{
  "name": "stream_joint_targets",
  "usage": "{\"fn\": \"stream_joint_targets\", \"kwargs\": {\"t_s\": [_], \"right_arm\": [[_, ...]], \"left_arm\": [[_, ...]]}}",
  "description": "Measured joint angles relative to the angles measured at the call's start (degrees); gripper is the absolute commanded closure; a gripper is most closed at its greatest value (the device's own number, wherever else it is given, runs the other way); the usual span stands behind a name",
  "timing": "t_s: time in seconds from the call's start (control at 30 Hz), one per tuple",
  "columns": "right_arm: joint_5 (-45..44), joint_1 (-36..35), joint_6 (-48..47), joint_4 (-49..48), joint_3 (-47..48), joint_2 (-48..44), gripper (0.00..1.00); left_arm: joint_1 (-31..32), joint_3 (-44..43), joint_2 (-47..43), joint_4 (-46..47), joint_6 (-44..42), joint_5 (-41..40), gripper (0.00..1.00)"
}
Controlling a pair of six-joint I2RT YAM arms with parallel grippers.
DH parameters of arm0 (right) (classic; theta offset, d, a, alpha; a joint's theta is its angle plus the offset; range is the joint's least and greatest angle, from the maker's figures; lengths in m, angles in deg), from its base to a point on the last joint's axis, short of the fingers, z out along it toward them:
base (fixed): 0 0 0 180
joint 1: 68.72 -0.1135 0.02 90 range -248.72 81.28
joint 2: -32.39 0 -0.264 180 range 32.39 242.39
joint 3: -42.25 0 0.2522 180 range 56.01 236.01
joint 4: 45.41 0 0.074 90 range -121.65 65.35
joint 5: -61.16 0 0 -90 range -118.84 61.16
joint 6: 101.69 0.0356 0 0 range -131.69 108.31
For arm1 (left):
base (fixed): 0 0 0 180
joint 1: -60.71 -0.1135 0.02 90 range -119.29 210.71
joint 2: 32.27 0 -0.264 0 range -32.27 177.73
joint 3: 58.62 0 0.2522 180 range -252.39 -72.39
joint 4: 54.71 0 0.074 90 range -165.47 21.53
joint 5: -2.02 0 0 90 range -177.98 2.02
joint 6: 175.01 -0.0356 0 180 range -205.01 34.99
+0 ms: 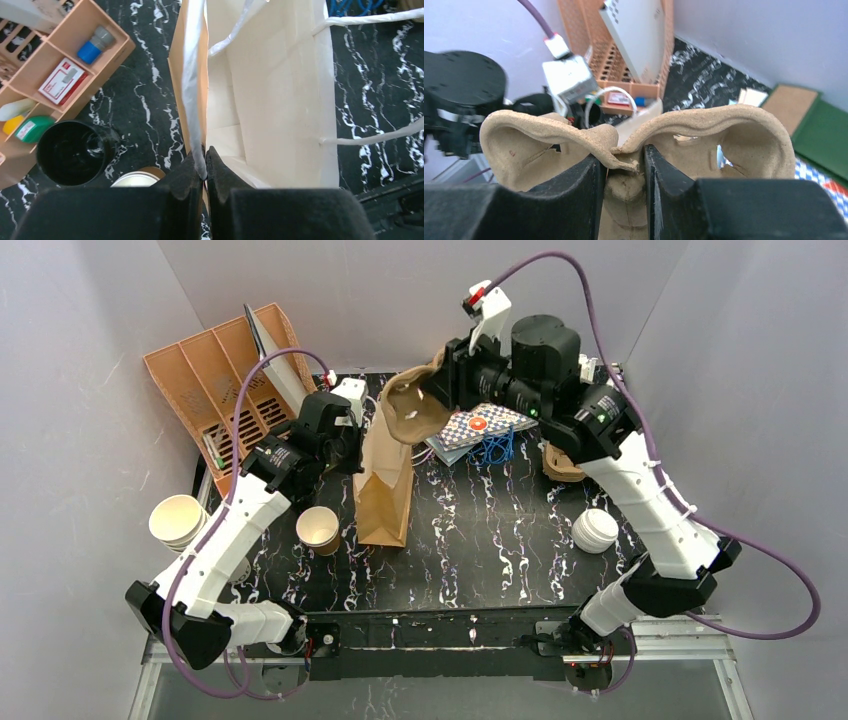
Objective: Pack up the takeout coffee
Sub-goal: Pick up the cup tray from the center of the board, then place the cup tray in the takeout bag.
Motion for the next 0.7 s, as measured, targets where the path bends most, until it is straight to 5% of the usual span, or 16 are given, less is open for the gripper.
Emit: {"fn": "stream_joint_targets", "kwargs": {"t_s": [0.37, 0.7], "right_arm": [[29.7, 7.4, 2.3, -6.1, 3.8, 2.0, 0.66], [53.2, 13.0, 20.0, -23.9, -18.9, 1.9, 0.67]], "left_arm": [[-0.1, -0.3, -2.2, 0.2, -1.4, 13.5, 1.00], [-0.1, 3.0, -4.0, 4.9, -1.4, 18.1, 1.00]]}}
